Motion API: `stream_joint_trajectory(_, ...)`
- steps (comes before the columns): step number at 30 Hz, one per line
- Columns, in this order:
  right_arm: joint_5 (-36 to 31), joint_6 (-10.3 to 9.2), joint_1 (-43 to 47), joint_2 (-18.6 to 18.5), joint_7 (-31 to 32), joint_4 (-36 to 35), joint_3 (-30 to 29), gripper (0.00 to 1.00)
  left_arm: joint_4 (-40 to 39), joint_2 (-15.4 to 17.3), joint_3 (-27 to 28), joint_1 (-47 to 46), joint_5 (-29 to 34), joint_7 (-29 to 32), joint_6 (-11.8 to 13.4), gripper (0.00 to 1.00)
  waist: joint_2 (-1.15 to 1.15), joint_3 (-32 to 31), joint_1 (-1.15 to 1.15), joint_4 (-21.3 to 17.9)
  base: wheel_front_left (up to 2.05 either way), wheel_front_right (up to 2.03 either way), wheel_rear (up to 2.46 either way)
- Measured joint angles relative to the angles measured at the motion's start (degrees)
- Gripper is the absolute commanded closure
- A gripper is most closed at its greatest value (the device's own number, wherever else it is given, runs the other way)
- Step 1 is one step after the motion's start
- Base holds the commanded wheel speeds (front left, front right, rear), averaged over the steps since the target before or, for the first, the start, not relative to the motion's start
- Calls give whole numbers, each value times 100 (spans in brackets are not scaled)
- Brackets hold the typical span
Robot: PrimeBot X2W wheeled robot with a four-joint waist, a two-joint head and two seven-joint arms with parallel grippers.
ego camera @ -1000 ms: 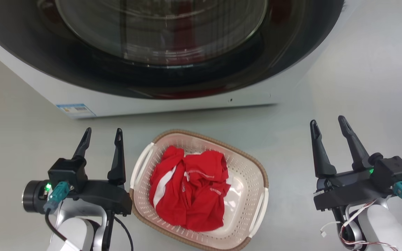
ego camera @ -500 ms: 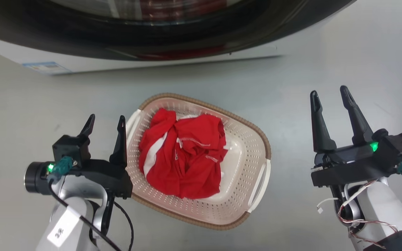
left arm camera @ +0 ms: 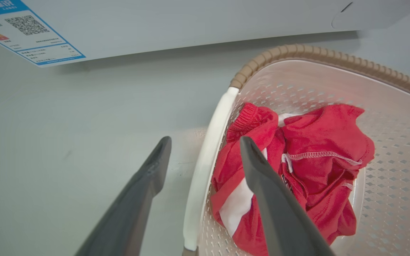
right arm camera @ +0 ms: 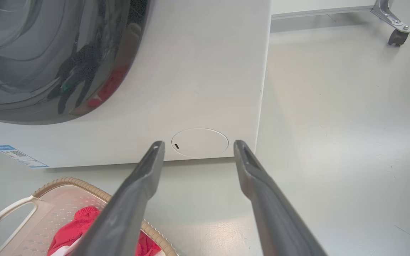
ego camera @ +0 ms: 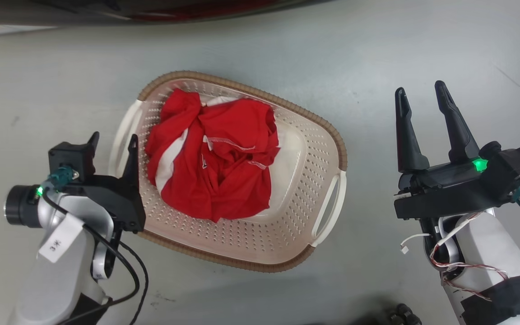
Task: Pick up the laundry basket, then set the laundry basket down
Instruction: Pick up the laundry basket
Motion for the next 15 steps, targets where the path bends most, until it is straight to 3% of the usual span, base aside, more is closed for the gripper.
stream_joint_trajectory(15, -13, 109, -115, 140, 0, 201, -54, 0, 865, 164, 48, -622, -109, 133, -253, 0, 0, 365, -1, -261, 0, 0, 0)
